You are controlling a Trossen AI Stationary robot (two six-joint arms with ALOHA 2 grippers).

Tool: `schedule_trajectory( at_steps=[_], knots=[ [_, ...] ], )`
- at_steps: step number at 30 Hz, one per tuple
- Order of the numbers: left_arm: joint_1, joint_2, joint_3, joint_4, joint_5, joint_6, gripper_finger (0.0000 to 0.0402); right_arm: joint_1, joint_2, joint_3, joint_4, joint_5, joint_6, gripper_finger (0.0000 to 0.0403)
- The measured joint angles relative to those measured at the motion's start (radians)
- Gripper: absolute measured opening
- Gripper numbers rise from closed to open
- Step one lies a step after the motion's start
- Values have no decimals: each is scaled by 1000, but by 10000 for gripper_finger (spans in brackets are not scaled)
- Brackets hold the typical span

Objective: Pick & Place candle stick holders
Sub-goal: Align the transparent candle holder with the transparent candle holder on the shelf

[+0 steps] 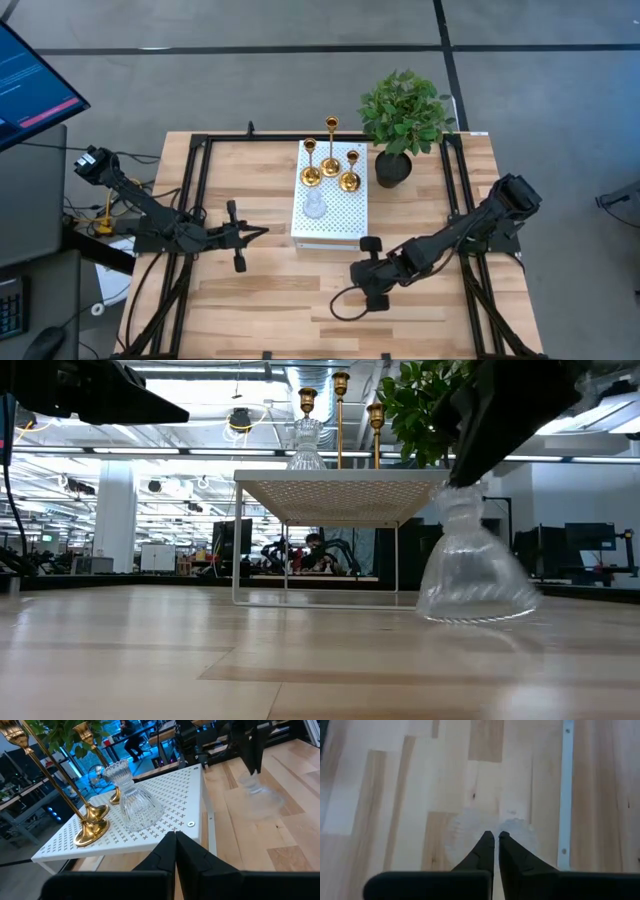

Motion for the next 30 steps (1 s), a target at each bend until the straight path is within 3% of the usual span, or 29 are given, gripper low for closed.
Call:
schedule_trajectory(
  at_steps=[7, 20, 30],
  knots=[
    [0, 0, 0, 0, 0, 0, 8, 2, 0, 66, -98, 28, -2, 1],
    [0, 0, 0, 0, 0, 0, 8, 1, -7, 90, -124, 80, -13, 1],
    [0, 0, 0, 0, 0, 0, 8, 8, -13, 293, -246, 108, -122, 1]
  ],
)
